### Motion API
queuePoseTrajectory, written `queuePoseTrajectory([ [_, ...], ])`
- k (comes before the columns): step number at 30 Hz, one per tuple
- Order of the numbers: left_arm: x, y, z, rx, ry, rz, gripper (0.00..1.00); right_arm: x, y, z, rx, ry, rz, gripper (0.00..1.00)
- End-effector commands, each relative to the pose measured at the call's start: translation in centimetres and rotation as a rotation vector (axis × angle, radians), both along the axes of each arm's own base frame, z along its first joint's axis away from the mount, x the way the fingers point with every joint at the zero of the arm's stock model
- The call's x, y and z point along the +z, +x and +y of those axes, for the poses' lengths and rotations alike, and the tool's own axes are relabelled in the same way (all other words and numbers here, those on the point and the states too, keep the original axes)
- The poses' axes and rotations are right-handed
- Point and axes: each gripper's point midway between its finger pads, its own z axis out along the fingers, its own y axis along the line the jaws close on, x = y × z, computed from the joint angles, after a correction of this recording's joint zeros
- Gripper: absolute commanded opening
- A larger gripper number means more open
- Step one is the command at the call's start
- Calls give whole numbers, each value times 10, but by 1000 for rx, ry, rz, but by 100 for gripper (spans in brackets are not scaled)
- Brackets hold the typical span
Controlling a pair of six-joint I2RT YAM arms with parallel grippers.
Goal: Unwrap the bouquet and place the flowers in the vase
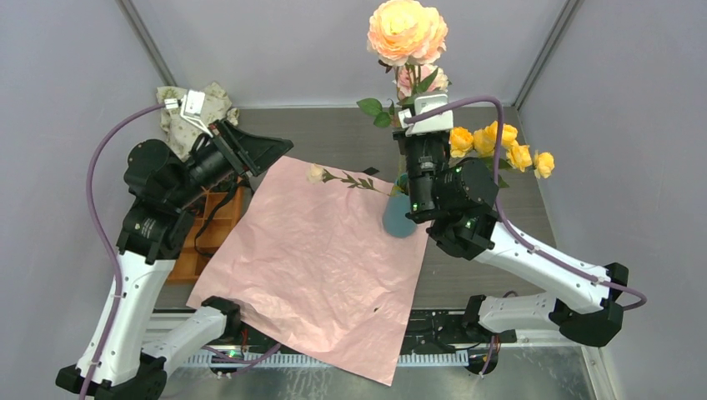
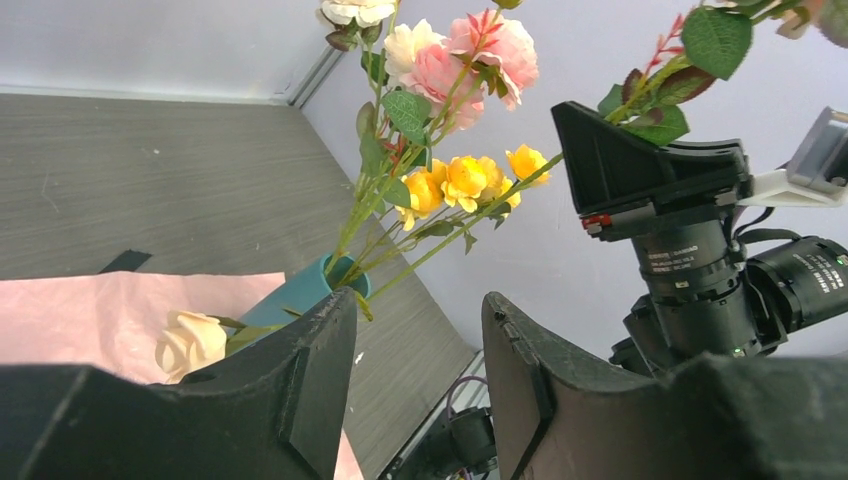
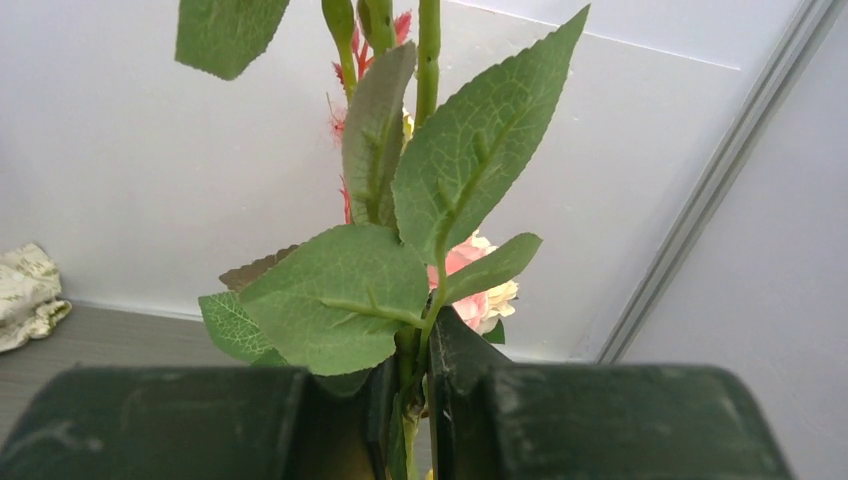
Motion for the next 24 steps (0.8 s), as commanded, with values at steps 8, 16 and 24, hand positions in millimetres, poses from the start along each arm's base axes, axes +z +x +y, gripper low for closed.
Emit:
queuePoseTrajectory([
  [8, -1, 7, -2, 5, 5, -33, 50, 17, 0, -18, 8, 133, -82, 1],
  [16, -6, 9, -3, 5, 12, -26, 50, -37, 4, -25, -34, 163, -65, 1],
  [24, -12, 16, -5, 5, 10, -9, 50, -79, 6, -31, -90, 195, -59, 1],
])
